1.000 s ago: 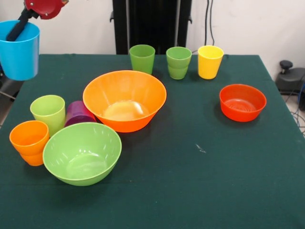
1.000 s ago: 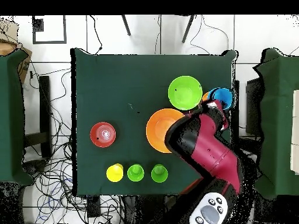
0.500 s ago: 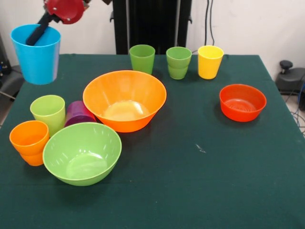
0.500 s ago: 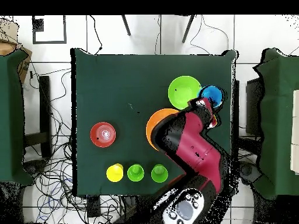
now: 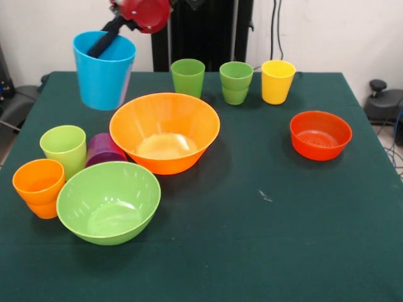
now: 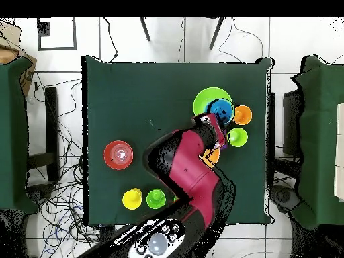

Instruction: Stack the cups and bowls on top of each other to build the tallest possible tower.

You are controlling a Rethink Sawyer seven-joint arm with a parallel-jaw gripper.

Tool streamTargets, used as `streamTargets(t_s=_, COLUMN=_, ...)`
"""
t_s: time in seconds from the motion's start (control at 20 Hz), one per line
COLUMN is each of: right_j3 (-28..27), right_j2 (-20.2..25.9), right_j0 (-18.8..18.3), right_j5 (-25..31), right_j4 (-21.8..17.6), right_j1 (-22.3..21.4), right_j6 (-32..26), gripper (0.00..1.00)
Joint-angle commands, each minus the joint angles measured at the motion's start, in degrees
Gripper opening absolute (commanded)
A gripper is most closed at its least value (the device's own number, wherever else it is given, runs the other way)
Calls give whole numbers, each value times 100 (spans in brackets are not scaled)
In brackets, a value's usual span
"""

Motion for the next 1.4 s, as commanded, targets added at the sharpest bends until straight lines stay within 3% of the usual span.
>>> streamTargets(t_s=0.05, right_j3=396, right_j2=36, right_j0=483, right_j5=1033, right_j4=604, right_j1=474, right_j6=1517, gripper=0)
streamTargets(t_s=0.45, right_j3=497, right_j2=-81, right_j0=785, right_j5=1279, right_j4=1045, right_j1=610, right_j6=1543, gripper=0)
streamTargets(t_s=0.75, right_j3=707, right_j2=523, right_j0=334, right_j5=959, right_j4=954, right_j1=138, right_j6=1181, gripper=0)
streamTargets(t_s=1.2, right_j3=850, right_j2=915, right_j0=122, right_j5=354, right_j4=860, right_j1=86, right_j6=1233, gripper=0)
streamTargets(t_s=1.4, right_j3=804, right_j2=760, right_j0=219, right_j5=242, right_j4=834, right_j1=298, right_j6=1189, gripper=0)
